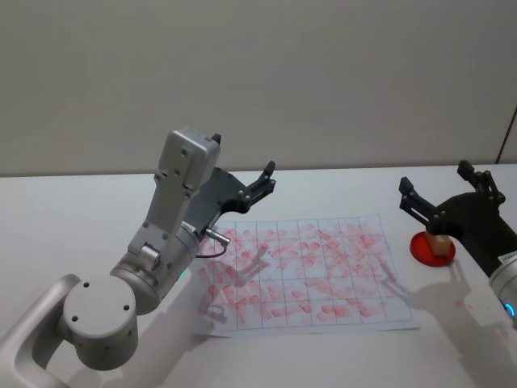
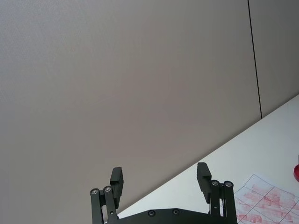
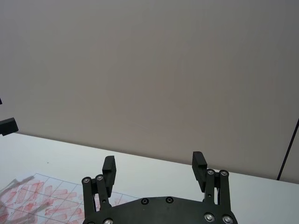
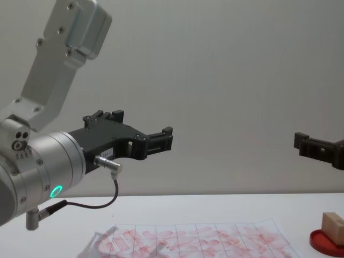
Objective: Use the one hand to pick up the stamp and affix it onto the A4 paper.
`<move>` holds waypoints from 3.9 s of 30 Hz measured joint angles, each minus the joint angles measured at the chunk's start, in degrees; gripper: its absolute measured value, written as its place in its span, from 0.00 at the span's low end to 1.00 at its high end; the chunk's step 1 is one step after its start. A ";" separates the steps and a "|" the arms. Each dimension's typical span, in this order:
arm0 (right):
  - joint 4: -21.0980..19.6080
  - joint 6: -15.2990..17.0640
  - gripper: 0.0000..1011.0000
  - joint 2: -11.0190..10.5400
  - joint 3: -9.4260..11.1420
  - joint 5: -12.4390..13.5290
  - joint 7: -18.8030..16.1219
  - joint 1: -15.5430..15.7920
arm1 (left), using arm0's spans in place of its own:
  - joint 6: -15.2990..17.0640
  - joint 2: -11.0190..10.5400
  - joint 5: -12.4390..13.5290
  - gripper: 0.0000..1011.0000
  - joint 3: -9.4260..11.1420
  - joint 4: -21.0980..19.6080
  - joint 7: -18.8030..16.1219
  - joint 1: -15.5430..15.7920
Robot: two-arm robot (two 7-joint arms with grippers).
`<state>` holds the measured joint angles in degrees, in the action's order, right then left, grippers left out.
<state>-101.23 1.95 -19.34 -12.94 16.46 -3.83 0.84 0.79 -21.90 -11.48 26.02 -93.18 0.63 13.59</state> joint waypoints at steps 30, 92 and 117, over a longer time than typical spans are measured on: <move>0.00 0.00 0.99 0.00 0.00 0.00 0.00 0.00 | 0.00 0.00 0.00 0.99 0.00 0.00 0.00 0.00; 0.00 0.00 0.99 0.00 0.00 0.00 0.00 0.00 | 0.00 0.00 0.00 0.99 0.00 0.00 0.00 0.00; 0.00 0.00 0.99 0.00 0.00 0.00 0.00 0.00 | 0.00 0.00 0.00 0.99 0.00 0.00 0.00 0.00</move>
<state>-101.23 1.95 -19.33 -12.94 16.46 -3.83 0.84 0.79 -21.89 -11.48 26.02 -93.17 0.63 13.59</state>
